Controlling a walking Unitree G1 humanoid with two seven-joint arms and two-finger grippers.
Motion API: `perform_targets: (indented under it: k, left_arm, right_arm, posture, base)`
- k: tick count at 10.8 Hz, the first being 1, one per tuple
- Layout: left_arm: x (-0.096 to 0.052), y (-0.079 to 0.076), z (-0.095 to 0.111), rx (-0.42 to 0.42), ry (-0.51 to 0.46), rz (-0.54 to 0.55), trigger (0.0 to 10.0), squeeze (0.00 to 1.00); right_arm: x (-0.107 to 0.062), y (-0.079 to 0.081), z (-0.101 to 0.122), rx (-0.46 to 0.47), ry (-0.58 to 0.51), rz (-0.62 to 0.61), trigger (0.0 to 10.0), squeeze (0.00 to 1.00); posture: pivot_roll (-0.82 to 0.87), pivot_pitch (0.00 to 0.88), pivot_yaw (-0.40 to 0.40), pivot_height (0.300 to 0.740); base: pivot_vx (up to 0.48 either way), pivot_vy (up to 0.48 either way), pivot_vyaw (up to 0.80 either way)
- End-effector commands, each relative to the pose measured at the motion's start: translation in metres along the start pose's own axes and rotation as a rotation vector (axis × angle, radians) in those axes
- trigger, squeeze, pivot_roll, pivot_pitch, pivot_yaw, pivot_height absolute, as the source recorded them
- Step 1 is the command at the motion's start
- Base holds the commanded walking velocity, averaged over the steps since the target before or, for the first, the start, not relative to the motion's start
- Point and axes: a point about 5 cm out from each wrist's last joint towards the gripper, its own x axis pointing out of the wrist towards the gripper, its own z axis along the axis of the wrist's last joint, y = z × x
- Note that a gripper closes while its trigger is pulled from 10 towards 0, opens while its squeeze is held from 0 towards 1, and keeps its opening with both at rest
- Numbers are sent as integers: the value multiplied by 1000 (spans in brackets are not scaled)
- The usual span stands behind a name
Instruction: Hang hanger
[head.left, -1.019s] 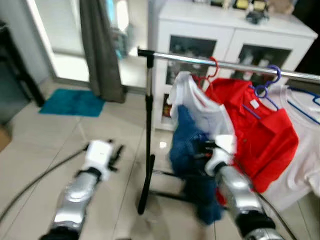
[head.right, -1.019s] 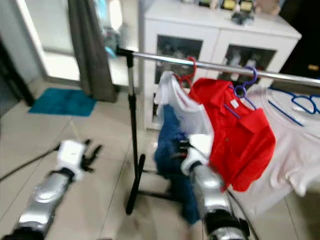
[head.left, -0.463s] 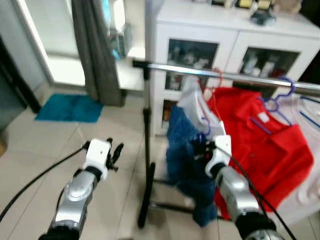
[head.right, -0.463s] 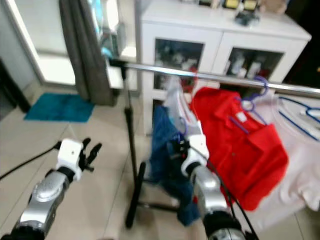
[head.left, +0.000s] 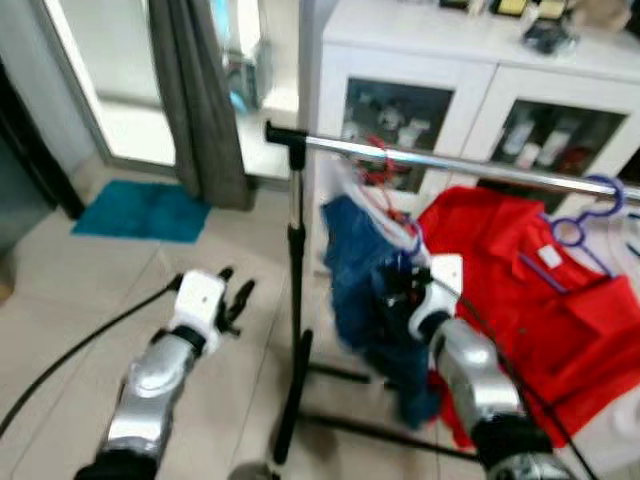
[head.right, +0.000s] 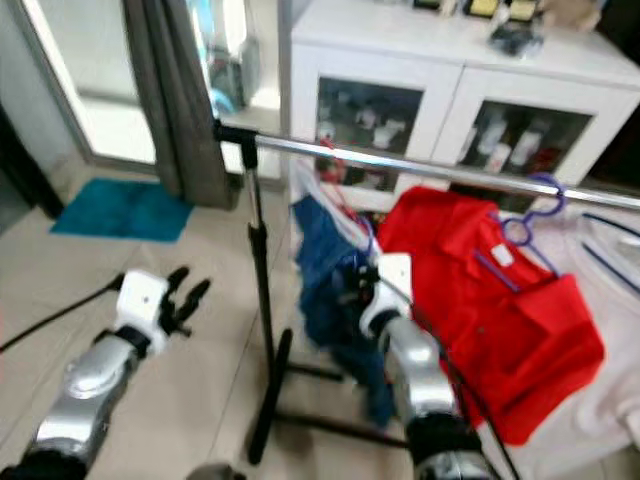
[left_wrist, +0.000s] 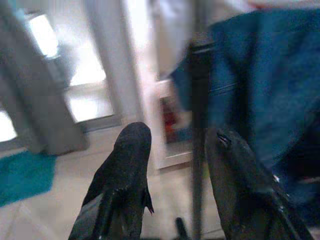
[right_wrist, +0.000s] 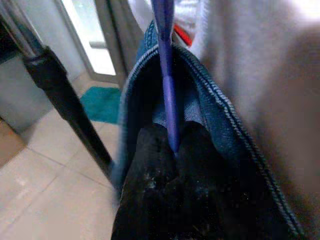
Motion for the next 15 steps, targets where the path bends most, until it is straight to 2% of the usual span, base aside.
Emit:
perform_targets:
  k: [1,3,5,8,11,12,13,15]
  left_arm:
    - [0,-2,3,9,-1,-31,10000,0]
    - [7,-3,20,48,-32,-107,10000,0]
    - [10,-8,32,61,-69,-166,10000,0]
    - [9,-12,31,63,-54,-190,10000,0]
    - [4,-16,28,67,-33,-209,10000,0]
    - [3,-16,28,68,-35,-212,10000,0]
    - [1,-17,29,66,-37,-217,10000,0]
    - [-3,-18,29,27,-42,-206,10000,0]
  right_arm:
    - [4,-3,18,-21,-55,-20,10000,0]
    - [14,-4,32,-43,-36,-59,10000,0]
    - [18,-6,43,-18,-53,-88,10000,0]
    - [9,-4,35,-68,-30,-34,10000,0]
    - [-11,6,25,-175,-43,140,10000,0]
    - [-18,8,28,-173,-66,184,10000,0]
    - [-33,11,32,-160,-95,273,10000,0]
    - [-56,4,34,-165,-85,343,10000,0]
  posture:
    - [123,0,-29,740]
    - [124,0,-28,740]
    - [124,0,-28,740]
    - [118,0,-31,740]
    - [115,0,-27,740]
    - [115,0,-24,740]
    - [112,4,-21,740]
    - [100,14,-13,740]
  base:
    - [0,0,0]
    - [0,0,0]
    - [0,0,0]
    - [0,0,0]
    - [0,0,0]
    - [0,0,0]
    - [0,0,0]
    - [0,0,0]
